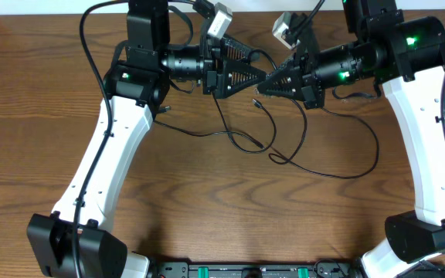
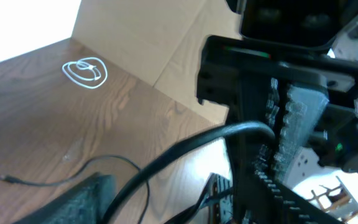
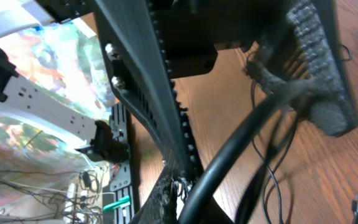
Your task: Untangle cables
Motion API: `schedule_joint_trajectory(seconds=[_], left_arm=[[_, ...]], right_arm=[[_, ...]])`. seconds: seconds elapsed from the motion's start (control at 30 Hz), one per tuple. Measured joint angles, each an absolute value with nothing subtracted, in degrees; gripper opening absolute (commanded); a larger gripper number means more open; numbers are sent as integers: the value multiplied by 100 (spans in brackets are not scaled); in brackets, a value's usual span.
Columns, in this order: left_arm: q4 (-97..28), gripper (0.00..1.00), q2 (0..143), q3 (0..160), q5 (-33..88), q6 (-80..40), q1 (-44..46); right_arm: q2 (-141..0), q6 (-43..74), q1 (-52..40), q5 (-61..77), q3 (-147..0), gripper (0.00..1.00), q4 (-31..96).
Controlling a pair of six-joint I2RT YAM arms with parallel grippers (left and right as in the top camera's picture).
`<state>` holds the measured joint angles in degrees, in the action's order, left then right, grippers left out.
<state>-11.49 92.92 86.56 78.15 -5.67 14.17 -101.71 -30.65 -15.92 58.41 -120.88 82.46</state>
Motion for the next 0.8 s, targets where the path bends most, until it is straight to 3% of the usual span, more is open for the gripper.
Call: schedule_joint_trajectory(seconds=[0.17,0.2,0.43,0.5,0.7,0.8], left_arm=[[-1155,11,9330,8656,7780,-574,1420],[-1160,8,9338,8656,7771,-572,1420],[-1155,8,9349,8656,7789,-563,1448],[-1155,7,9349,8659,7789,-600,1448],[-1179,7,9349,8656,7609,-939,1448],[-1197,7,9349,8656,7428,-1192,1448]], right_arm=[[-10169,-3068,-1516,5876,-12088,1,8239],[-10169,-3068,-1485,5876,-12088,1,8235],[-10169,-3057,-1273,5581,-12088,2,8197],[-10171,-3024,-1245,5352,-12088,9,8171],[-10171,-2515,-1232,4416,-12088,44,7894],[-10171,-2156,-1229,3946,-12088,54,7769]])
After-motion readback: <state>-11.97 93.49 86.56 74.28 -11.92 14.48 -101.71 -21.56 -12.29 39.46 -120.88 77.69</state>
